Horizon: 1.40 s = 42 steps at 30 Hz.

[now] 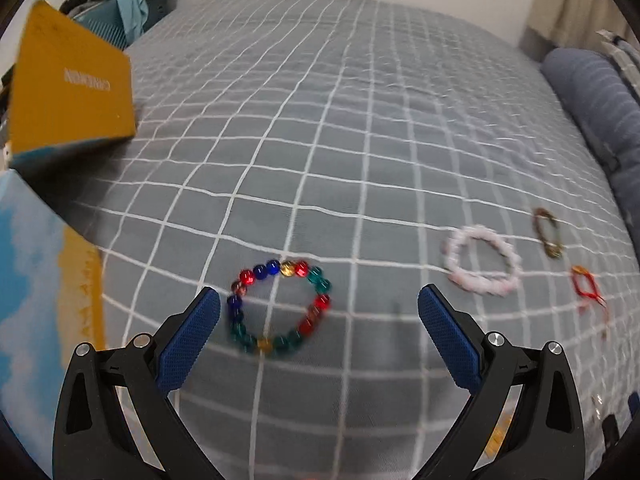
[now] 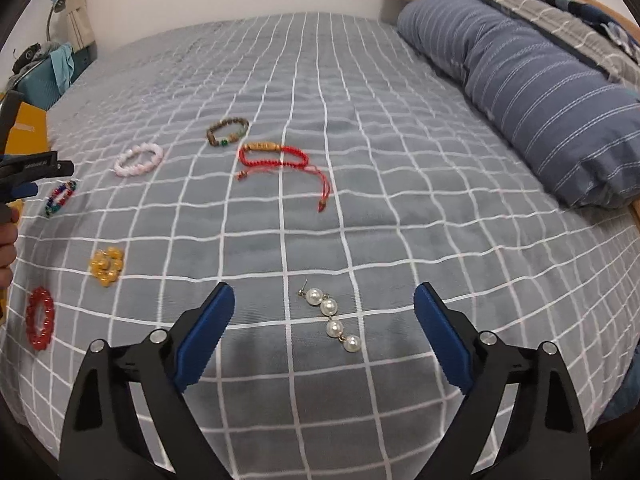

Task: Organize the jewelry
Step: 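Grasp the multicolour bead bracelet with the left tool while the right tool grasps the pearl string, then carry the multicolour bracelet and pearl string with both tools into the white box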

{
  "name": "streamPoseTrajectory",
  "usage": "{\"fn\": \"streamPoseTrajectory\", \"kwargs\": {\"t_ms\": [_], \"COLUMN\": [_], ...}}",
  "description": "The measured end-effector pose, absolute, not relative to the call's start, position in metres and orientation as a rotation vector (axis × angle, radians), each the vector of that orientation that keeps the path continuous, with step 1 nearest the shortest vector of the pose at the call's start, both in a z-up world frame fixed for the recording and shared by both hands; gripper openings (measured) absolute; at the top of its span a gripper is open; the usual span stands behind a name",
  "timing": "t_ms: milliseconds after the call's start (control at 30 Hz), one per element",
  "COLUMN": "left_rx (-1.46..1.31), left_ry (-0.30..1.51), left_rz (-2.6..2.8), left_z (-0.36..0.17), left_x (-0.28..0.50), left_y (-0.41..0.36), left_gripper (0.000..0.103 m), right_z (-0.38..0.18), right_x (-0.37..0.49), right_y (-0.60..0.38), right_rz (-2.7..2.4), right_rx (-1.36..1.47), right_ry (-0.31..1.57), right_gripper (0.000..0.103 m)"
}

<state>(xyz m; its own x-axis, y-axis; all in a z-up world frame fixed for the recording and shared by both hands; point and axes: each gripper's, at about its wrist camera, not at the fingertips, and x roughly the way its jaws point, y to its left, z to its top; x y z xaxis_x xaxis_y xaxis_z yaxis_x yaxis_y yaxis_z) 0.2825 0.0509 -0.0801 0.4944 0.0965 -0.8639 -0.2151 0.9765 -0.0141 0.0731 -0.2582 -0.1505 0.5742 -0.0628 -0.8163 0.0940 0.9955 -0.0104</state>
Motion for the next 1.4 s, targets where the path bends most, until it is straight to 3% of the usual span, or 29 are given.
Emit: {"fn": "streamPoseTrajectory", "kwargs": {"t_ms": [200,333,533,700,767,1033,1100,1400], "left_rx": [-0.132,-0.111,-0.091,-0.109,-0.113,-0.097,-0.084,-0.053], "left_ry": [1.089,1.086,1.095,1.101,1.110,1.094,1.082,1.028], "left_rz": [0.216,0.216,0.186,0.149,0.147,0.094,0.086,0.055], "left_z": [-0.107,-0.108,-0.106,-0.102,-0.101,-0.086,-0.080,-0.051], "left_x": [0.294,0.295,0.292,0.289,0.289,0.281,0.279,0.266], "left_y": [0.062,0.060,0.054,0.052,0.052,0.041,0.039,0.031], "left_gripper": [0.097,0.095,0.066,0.027,0.018,0.018,0.000,0.000], "right_z": [-0.173,-0.181,-0.183,-0.183,-0.182,-0.171,-0.167,-0.148], "right_x": [0.082,0.085,0.088,0.091,0.090,0.086,0.085,0.082], "right_y": [-0.258,-0.260,-0.260,-0.259,-0.258,-0.255,-0.256,-0.252], "right_rz": [-0.088,-0.065,-0.040,-0.040,-0.048,-0.078,-0.081,-0.079], "right_rx": [0.040,0.062,0.082,0.093,0.087,0.059,0.061,0.065], "right_ry": [1.009,1.043,1.060,1.068,1.071,1.046,1.036,0.998], "right_gripper": [0.073,0.055,0.026,0.011,0.011,0.011,0.011,0.011]}}
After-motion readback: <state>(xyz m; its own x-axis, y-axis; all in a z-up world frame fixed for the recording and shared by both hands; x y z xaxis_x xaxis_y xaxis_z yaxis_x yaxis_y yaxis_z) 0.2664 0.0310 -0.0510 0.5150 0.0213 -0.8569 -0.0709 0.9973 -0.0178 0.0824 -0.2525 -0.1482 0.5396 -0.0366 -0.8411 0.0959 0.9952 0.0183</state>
